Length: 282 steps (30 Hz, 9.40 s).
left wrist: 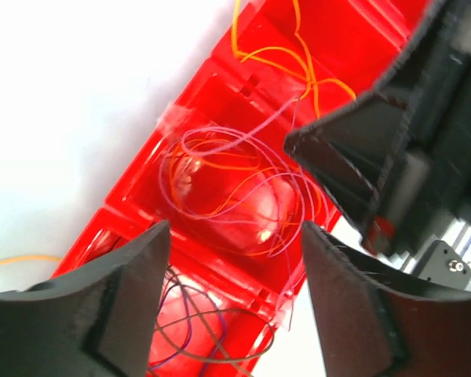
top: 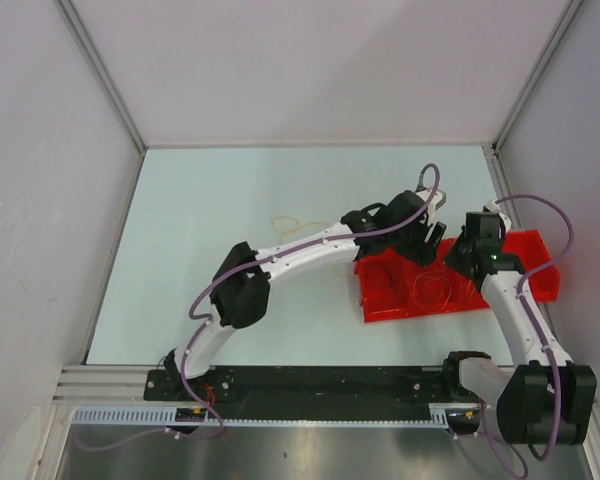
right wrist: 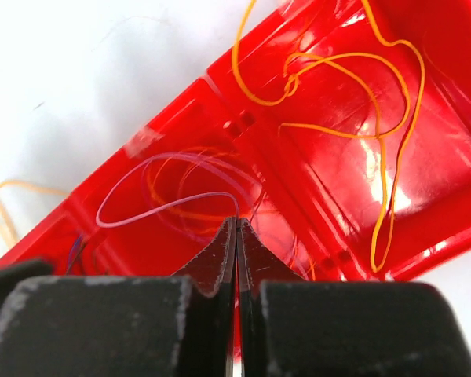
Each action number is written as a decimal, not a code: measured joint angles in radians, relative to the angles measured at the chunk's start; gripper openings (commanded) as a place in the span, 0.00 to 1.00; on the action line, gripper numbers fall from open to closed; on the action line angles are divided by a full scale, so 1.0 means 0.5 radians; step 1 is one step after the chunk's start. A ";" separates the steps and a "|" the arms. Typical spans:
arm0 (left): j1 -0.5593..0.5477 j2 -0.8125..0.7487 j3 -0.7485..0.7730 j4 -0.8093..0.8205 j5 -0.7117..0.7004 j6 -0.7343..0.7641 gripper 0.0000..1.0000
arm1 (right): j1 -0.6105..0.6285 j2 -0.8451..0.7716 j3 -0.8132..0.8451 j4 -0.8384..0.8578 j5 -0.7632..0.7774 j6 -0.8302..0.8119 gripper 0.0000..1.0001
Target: Untangle the cables
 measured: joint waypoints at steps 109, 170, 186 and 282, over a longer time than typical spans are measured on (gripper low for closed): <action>0.821 -0.699 -1.250 -0.070 -0.851 0.039 0.88 | 0.264 -0.172 0.354 -0.319 -0.481 0.150 0.57; 1.122 -0.629 -0.822 -0.472 -0.032 0.157 0.00 | 0.262 -0.233 0.407 -0.126 -0.841 0.280 0.54; 1.121 -1.427 -1.019 0.261 1.257 -0.116 0.00 | 0.474 -0.180 0.443 0.855 -1.386 1.388 0.51; 0.890 -3.129 -2.584 -0.233 -0.359 0.116 1.00 | 0.784 0.678 3.172 0.764 0.632 -1.730 0.00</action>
